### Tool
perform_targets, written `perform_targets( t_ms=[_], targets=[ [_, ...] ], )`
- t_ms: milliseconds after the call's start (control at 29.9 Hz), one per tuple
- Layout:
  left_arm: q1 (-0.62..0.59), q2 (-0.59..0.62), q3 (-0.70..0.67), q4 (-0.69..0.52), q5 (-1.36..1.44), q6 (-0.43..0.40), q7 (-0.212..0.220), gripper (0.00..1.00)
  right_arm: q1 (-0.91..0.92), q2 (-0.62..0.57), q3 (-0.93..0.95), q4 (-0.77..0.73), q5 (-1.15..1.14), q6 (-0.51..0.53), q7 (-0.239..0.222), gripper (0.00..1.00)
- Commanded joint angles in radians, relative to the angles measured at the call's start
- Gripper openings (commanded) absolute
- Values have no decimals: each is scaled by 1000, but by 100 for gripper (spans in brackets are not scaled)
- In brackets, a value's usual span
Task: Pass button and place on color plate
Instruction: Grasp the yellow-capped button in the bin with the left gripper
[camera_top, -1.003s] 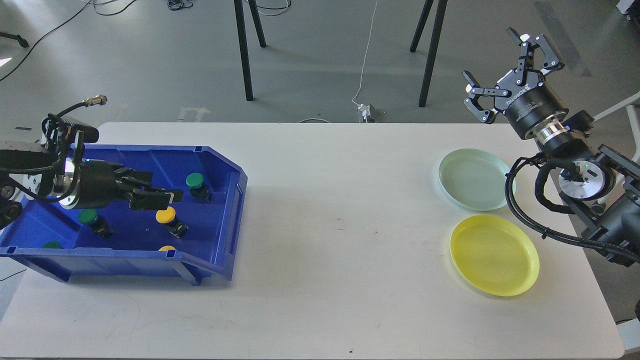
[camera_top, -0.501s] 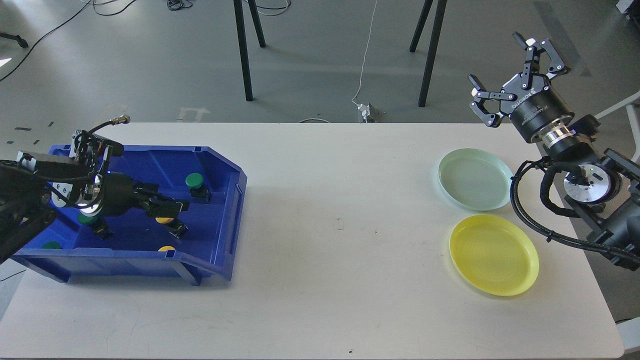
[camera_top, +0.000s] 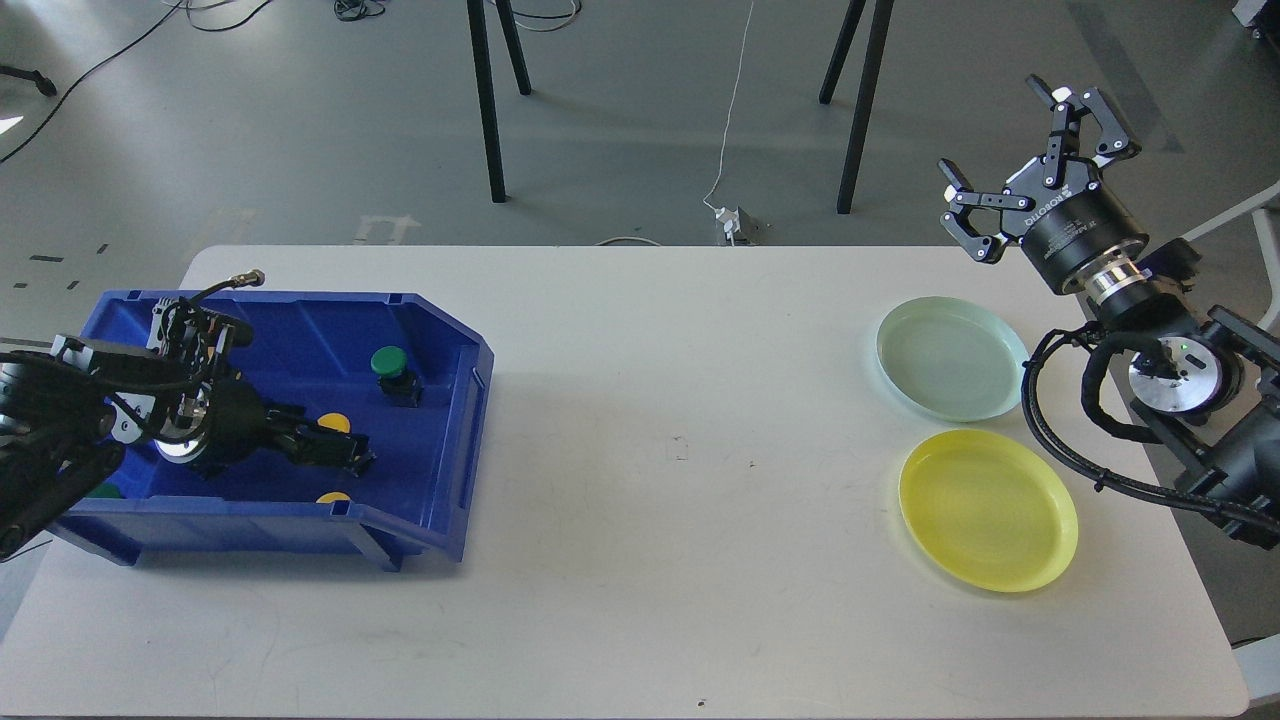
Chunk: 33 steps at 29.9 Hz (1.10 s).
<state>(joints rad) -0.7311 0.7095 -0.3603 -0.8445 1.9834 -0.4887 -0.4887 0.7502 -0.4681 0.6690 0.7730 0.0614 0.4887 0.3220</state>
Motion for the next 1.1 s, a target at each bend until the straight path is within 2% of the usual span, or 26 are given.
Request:
perform_targets(
  t_ms=[0,201,368,535,568,735,936,1070],
  targets=[
    [-1,-10,3,5,-6,0,0,99,-5,0,0,0,0,0,0,100],
    [-1,-13,-3,5,-11,0,0,96,-14,0,1,0,0,0,0,100],
    [-4,-12,-3,5,-12,0,0,82,-20,-12,1,0,2,0,2,100],
    [-7,-10,-3,5,-43,0,0,78,-28,-12,8,2,2,0,2,100],
    [-7,-10,-3,5,-52,0,0,74,-28,-12,8,2,2,0,2,100],
    [-7,-7,1,7,-52,0,0,39,-28,-12,8,2,2,0,2,100],
    [-1,-1,3,7,-51,0,0,29,-29,-17,8,2,2,0,3,100],
    [-2,-4,1,12,-52,0,0,17,-29,-18,8,2,5,0,3,100]
  ],
)
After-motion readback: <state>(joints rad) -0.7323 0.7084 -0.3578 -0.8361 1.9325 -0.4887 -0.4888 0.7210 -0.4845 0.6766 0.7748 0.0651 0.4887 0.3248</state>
